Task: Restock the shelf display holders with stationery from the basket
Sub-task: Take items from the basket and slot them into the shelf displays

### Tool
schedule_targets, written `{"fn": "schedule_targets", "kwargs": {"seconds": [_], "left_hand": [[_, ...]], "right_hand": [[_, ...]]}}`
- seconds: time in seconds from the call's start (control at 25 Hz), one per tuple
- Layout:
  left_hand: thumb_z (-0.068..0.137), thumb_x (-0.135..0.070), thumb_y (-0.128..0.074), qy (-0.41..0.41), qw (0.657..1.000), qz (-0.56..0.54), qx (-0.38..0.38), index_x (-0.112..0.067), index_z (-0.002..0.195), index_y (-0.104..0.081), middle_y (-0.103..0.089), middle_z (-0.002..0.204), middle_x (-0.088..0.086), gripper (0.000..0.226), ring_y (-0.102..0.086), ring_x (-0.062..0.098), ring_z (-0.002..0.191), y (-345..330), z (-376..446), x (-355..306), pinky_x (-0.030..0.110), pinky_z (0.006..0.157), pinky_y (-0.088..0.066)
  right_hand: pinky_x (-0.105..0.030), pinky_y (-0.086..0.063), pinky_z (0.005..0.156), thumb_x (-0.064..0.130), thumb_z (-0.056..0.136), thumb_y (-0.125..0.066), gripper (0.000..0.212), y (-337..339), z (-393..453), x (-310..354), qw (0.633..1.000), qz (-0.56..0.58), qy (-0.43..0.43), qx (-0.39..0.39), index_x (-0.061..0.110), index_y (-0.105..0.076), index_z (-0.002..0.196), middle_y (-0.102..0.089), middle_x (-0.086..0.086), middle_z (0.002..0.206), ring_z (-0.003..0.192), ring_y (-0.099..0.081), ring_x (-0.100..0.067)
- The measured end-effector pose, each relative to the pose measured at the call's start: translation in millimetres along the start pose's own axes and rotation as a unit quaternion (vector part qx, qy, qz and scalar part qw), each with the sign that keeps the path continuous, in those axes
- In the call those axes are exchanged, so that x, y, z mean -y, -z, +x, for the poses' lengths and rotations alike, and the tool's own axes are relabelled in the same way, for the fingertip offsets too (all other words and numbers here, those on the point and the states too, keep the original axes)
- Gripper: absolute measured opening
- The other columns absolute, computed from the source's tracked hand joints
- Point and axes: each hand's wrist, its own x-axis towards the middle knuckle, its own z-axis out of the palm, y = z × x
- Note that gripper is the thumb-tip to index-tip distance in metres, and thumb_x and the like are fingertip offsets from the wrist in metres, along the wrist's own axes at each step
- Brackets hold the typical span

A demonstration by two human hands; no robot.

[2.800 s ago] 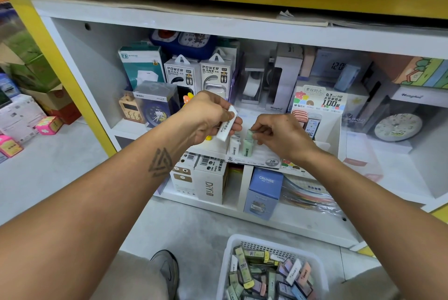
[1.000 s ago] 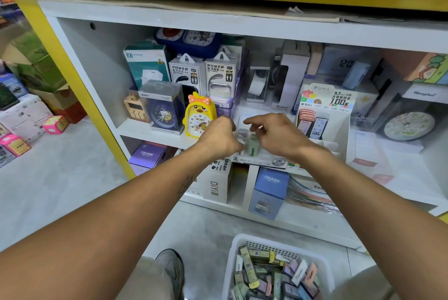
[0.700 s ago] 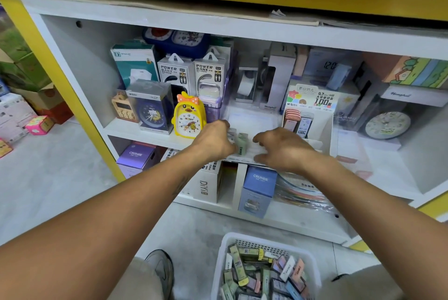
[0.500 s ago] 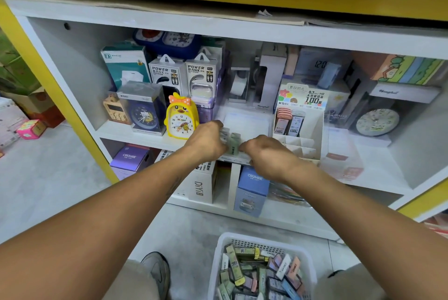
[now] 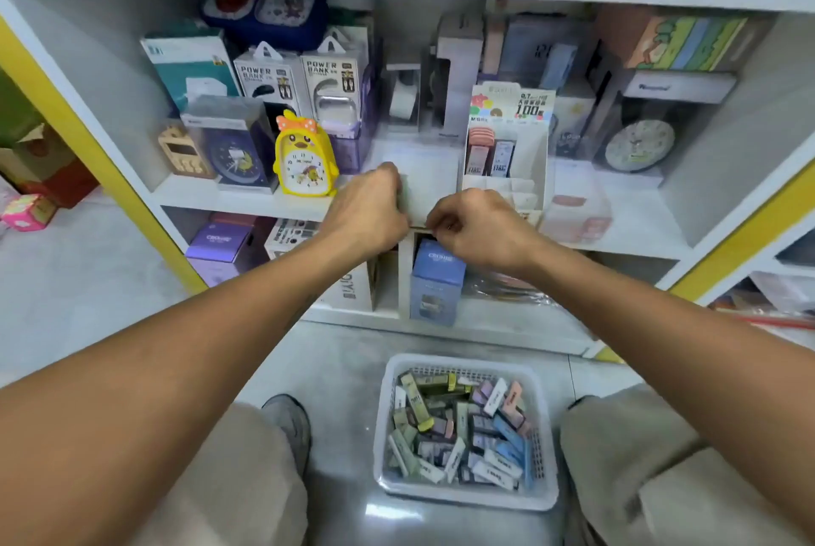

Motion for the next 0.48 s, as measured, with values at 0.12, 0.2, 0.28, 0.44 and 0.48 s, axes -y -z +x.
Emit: {"fn": "schedule_targets", "kwargs": {"seconds": [0.12, 0.2, 0.28, 0.44, 0.48], "left_hand": [[0.078, -0.016, -0.066, -0.052, 0.978, 0.039, 0.197, -0.014, 0.101, -0.062, -0.066, 0.095, 0.007, 0.023, -0.061, 0.029, 0.091, -47, -41, -11, 0.033, 0.075, -0.051], [0.08, -0.014, -0.066, -0.059, 0.944, 0.077, 0.314, -0.009, 0.087, -0.063, -0.058, 0.083, 0.012, 0.009, -0.057, 0.029, 0.08, -86, -64, -8, 0.032, 0.064, -0.045], [0.081, -0.014, -0.068, -0.048, 0.918, 0.107, 0.378, -0.007, 0.089, -0.065, -0.06, 0.088, 0.014, 0.012, -0.059, 0.027, 0.082, -123, -84, 5, 0.034, 0.068, -0.05], [0.085, -0.018, -0.069, -0.047, 0.882, 0.141, 0.446, -0.011, 0.104, -0.058, -0.062, 0.107, 0.012, 0.023, -0.057, 0.025, 0.089, -185, -118, 33, 0.028, 0.067, -0.041], [0.086, -0.016, -0.067, -0.051, 0.877, 0.146, 0.456, -0.012, 0.101, -0.055, -0.063, 0.11, 0.013, 0.02, -0.056, 0.024, 0.088, -200, -125, 39, 0.028, 0.066, -0.04]], "right_hand": [[-0.02, -0.045, 0.082, 0.007, 0.087, -0.06, 0.029, -36, -42, -27, 0.992, -0.028, -0.051, 0.108, 0.016, -0.076, 0.108, -0.075, -0.001, 0.108, 0.103, -0.067, -0.017], [-0.023, -0.048, 0.088, 0.007, 0.087, -0.061, 0.029, -72, -68, -55, 0.98, -0.042, -0.102, 0.166, 0.014, -0.075, 0.112, -0.073, -0.003, 0.115, 0.109, -0.065, -0.019], [-0.025, -0.048, 0.093, 0.008, 0.088, -0.06, 0.032, -108, -92, -86, 0.966, -0.037, -0.157, 0.2, 0.013, -0.072, 0.117, -0.069, -0.005, 0.122, 0.115, -0.062, -0.021], [-0.027, -0.046, 0.091, 0.011, 0.091, -0.06, 0.033, -168, -135, -142, 0.94, -0.057, -0.219, 0.256, 0.008, -0.065, 0.124, -0.061, -0.013, 0.13, 0.118, -0.058, -0.029], [-0.029, -0.047, 0.089, 0.01, 0.091, -0.06, 0.033, -181, -145, -154, 0.933, -0.061, -0.231, 0.27, 0.005, -0.063, 0.124, -0.061, -0.016, 0.129, 0.116, -0.058, -0.031]]}}
